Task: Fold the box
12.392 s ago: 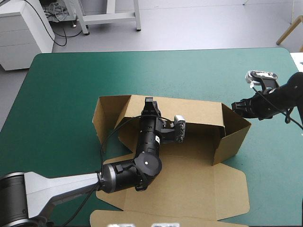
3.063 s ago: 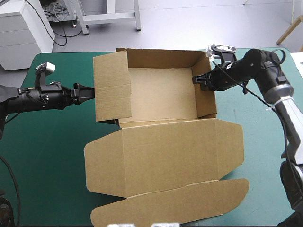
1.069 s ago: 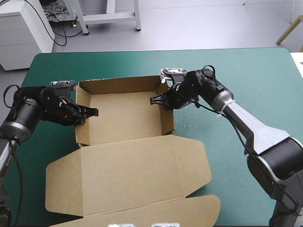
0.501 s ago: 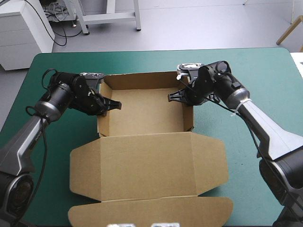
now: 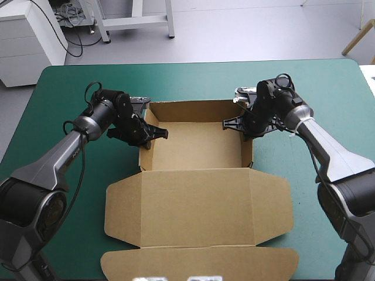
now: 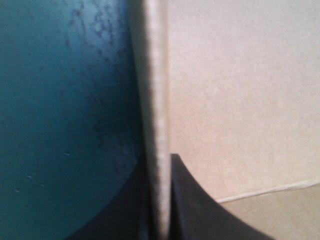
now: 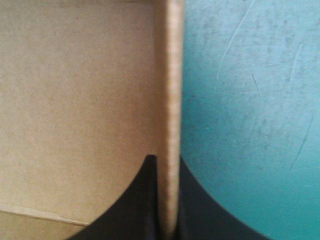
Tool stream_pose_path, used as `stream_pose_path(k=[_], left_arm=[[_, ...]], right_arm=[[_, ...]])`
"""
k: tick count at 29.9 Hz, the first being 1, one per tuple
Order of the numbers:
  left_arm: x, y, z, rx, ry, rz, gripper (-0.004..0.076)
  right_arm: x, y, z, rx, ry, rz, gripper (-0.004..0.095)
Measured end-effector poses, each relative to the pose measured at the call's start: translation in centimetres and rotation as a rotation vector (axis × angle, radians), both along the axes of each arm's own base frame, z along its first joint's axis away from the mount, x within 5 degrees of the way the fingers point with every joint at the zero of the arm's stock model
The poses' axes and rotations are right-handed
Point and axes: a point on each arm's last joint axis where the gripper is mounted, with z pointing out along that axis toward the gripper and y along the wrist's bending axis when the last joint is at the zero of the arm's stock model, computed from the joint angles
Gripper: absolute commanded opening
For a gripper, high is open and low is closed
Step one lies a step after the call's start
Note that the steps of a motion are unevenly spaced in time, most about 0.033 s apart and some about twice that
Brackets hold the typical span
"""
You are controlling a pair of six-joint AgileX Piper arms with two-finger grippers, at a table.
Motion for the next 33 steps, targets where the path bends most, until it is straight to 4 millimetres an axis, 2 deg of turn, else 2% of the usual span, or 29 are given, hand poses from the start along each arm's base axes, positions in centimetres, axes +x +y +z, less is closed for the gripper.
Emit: stream_pose_path(k=[2,4,8,10,12,17,21,33], left_arm=[[0.0,0.0,0.0,0.001,0.002,0.000,-0.0009],[0.0,0.0,0.0,-0.001,0.001,-0.006,-0.0008],[0.0,-0.1,0.1,-0.001,-0.008,-0.062,0.0009],[0.0,-0.1,0.1,-0.002,-0.013,-0.089,0.0064],[0.0,-0.1,0.1,0.001,-0.019,-0.125,0.0156],[-0.2,-0.2,0.1,0.014,-0.031,-0.238,0.0477],[-0.2,-0.2,0.0,0.013,-0.033,-0.264,0.0662],[-0.1,-0.3,0.3,0.011,-0.041,-0.271,0.0679]], right_arm=[[0.4,0.1,-0.9,-0.003,0.023,0.000,-0.0010],[0.5,0.2,-1.2,-0.007,0.029,0.001,0.0051],[0.2,0.8,-1.1,-0.072,0.010,0.046,0.0327],[0.0,1.4,-1.1,-0.128,0.001,0.081,0.0442],[-0.1,1.6,-1.1,-0.166,-0.002,0.099,0.0504],[0.1,1.5,-0.6,-0.178,-0.028,0.070,0.0513],[0.2,1.6,-0.7,-0.172,-0.023,0.062,0.0513],[-0.1,2.1,-0.7,-0.102,0.006,0.049,0.0509]])
